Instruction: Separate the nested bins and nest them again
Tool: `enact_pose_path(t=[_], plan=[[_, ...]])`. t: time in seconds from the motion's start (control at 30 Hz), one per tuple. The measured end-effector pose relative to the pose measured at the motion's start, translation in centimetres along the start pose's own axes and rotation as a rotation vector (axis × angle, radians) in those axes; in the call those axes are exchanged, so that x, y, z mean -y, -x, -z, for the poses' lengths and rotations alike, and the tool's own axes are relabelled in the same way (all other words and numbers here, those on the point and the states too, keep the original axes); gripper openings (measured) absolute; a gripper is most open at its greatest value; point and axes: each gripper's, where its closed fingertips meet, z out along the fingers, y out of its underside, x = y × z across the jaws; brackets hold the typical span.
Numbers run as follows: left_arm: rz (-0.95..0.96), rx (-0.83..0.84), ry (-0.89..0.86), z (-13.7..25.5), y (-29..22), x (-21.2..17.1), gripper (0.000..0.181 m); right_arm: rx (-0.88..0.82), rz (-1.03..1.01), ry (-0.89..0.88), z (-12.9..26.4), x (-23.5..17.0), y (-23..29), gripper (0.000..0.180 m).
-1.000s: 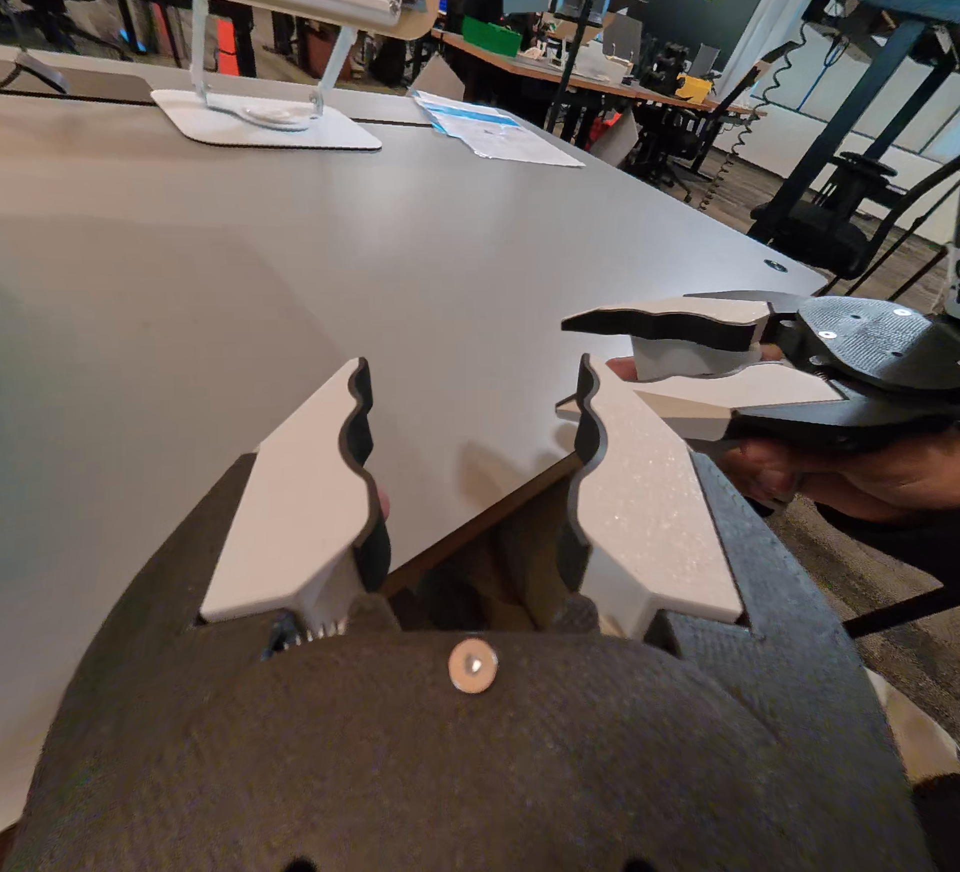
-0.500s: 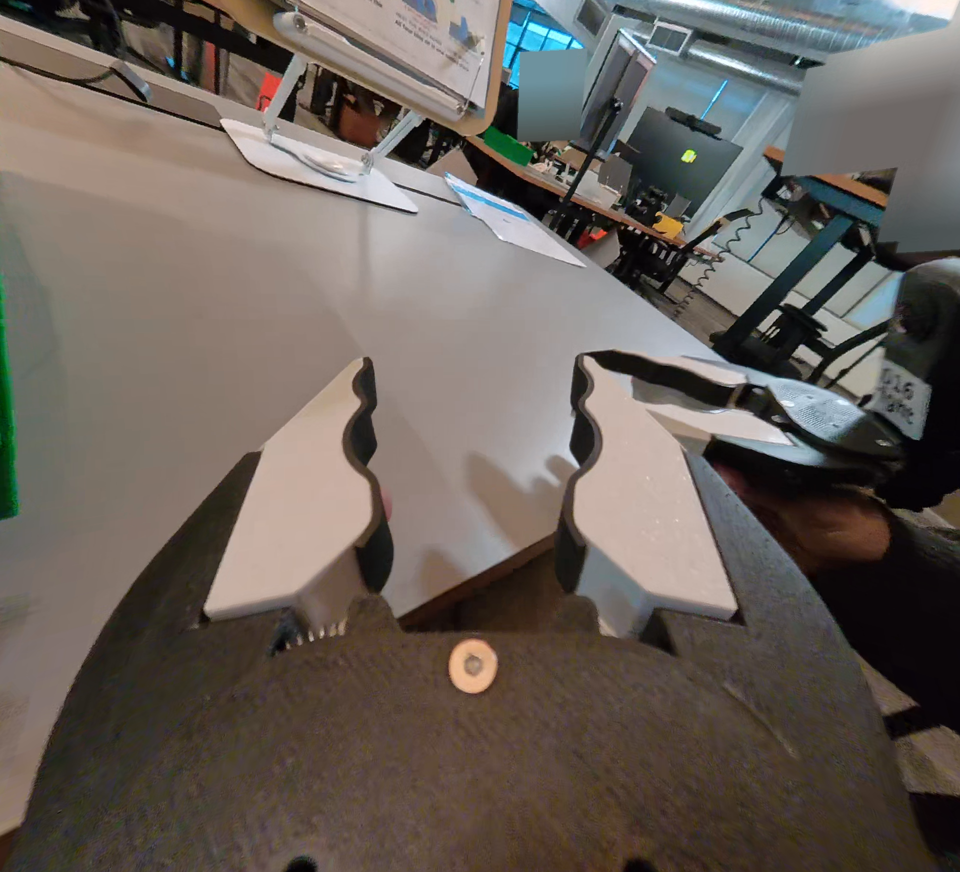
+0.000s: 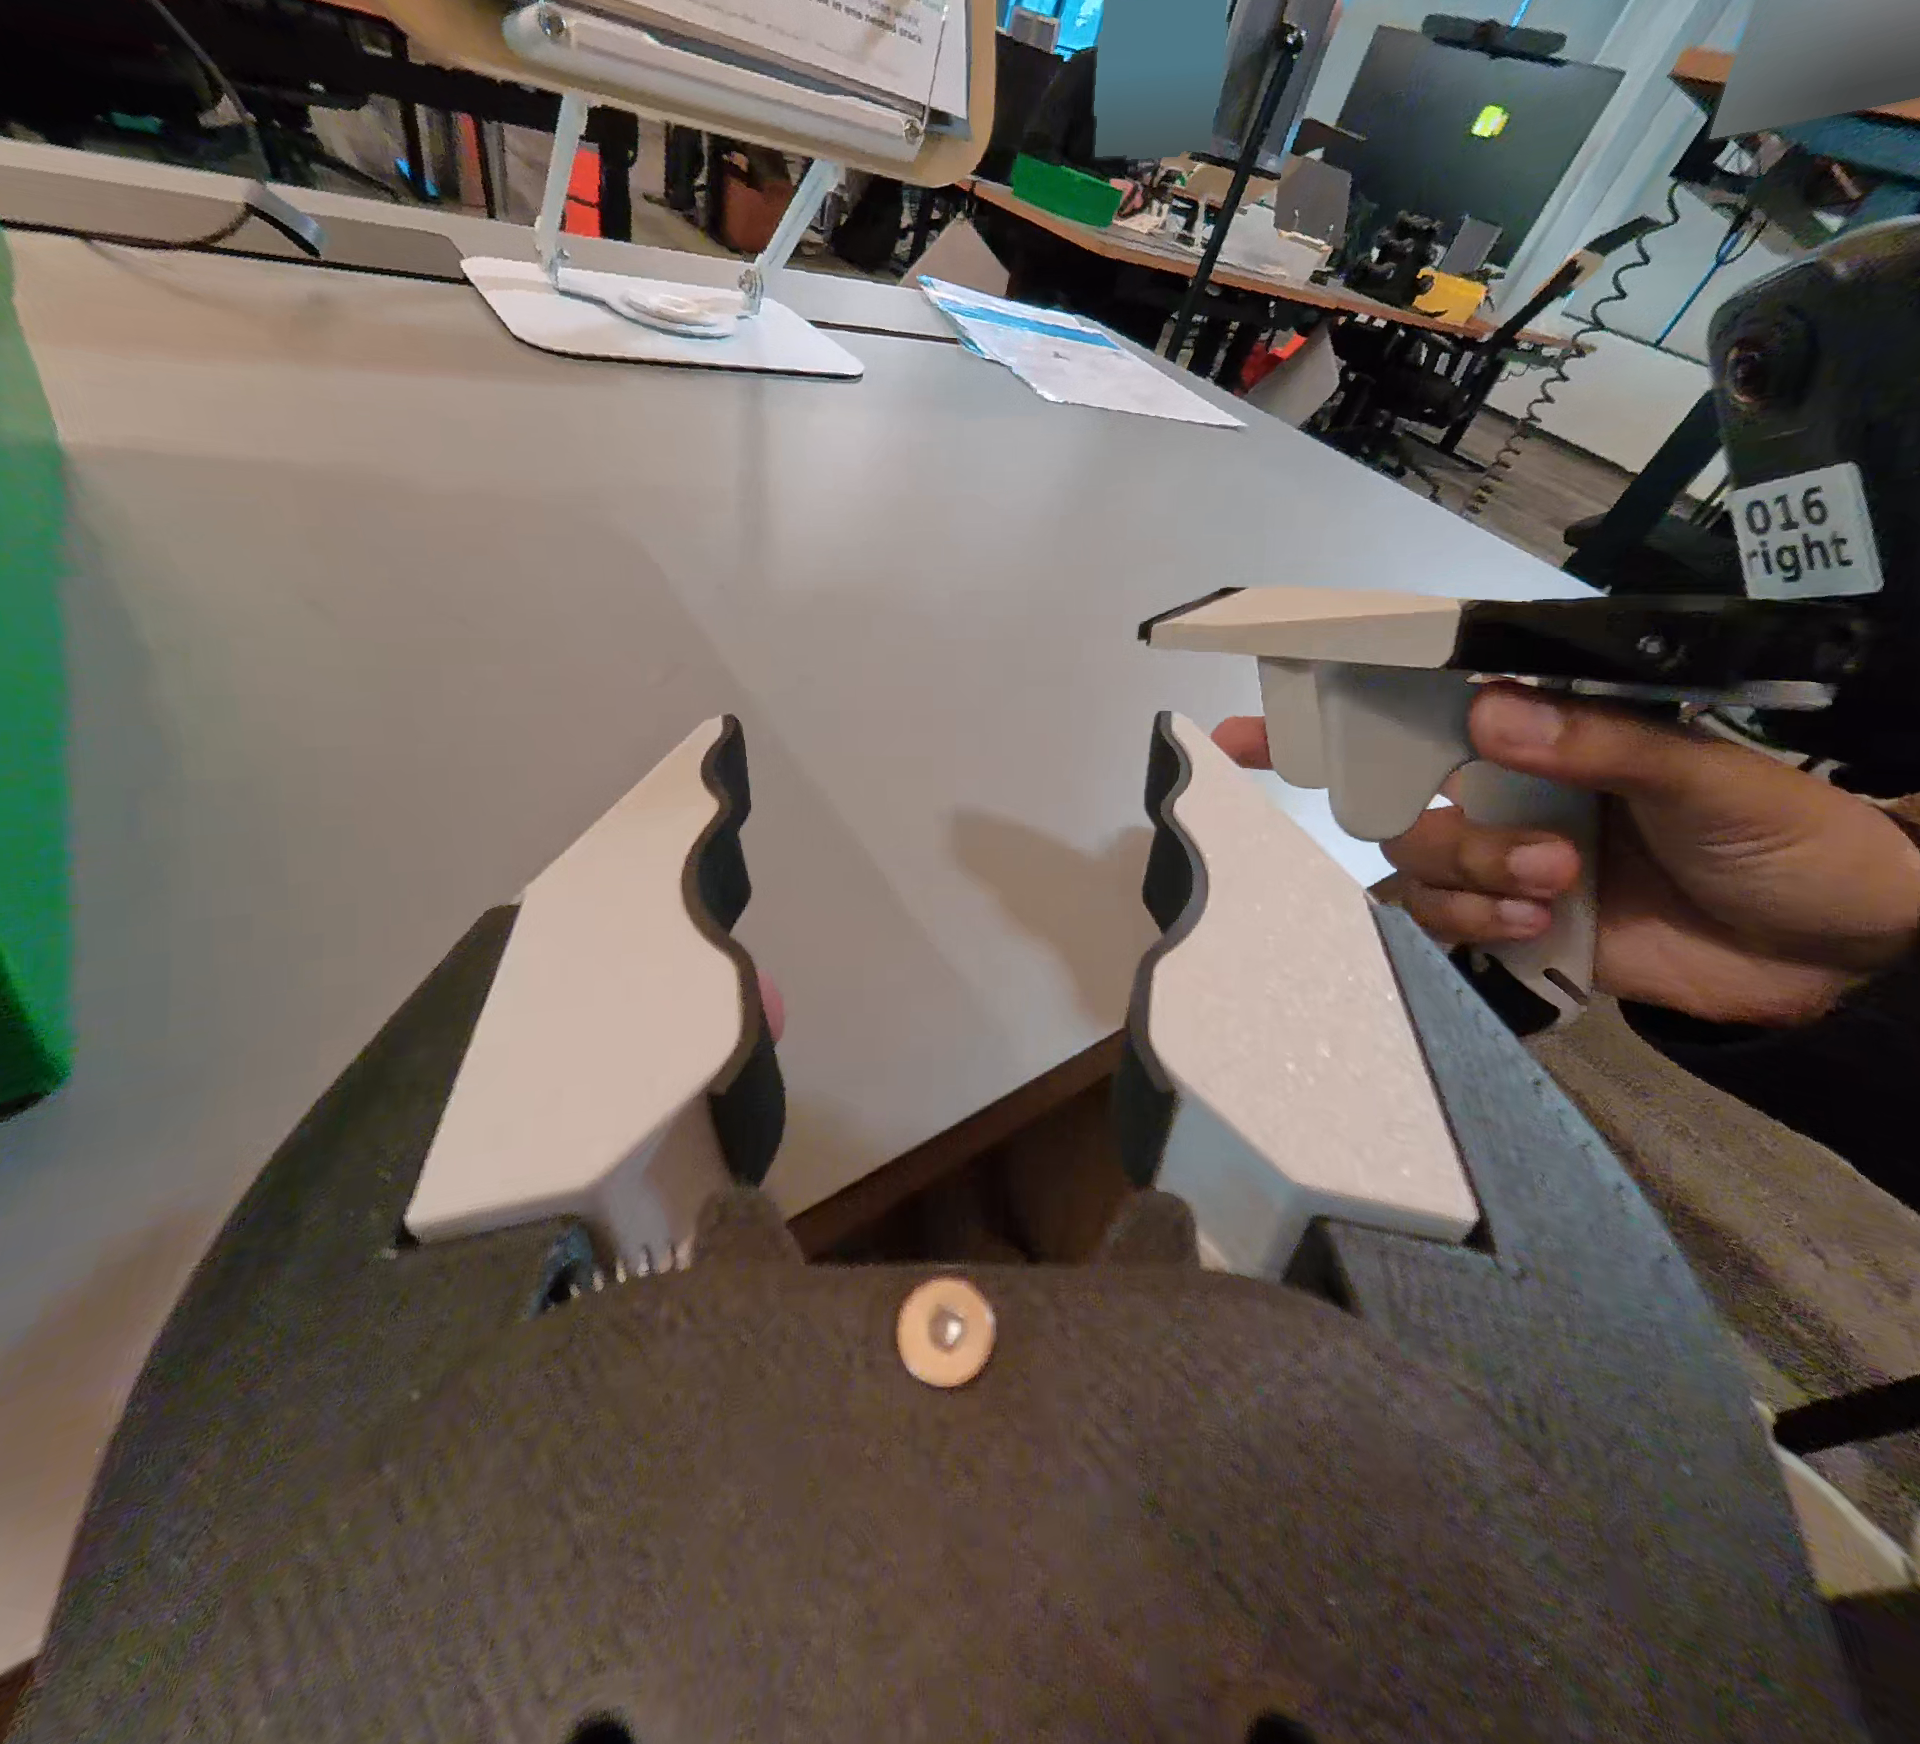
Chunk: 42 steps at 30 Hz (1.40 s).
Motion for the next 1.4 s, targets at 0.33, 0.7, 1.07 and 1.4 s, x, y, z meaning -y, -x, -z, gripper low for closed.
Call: enact_pose_path(t=[0.33, 0.7, 1.07, 1.4], plan=[[-0.180, 0.218, -0.232, 3.0, 2.7, 5.6, 0.073, -0.088, 0.228, 0.004, 0.4, -0.6, 0.3, 0.068], [-0.173, 0.710, -0.481, 12.7, 15.9, 13.1, 0.079, -0.069, 0.262, 0.025, 0.1, -1.3, 0.8, 0.067], [-0.044, 0.500, -0.097, 8.4, 18.5, 14.0, 0.025, -0.045, 0.184, 0.054, -0.3, -2.0, 0.8, 0.067], [0.015, 0.531, -0.251, 9.6, 19.6, 15.2, 0.000, -0.030, 0.147, 0.079, -0.1, -2.6, 1.0, 0.066]])
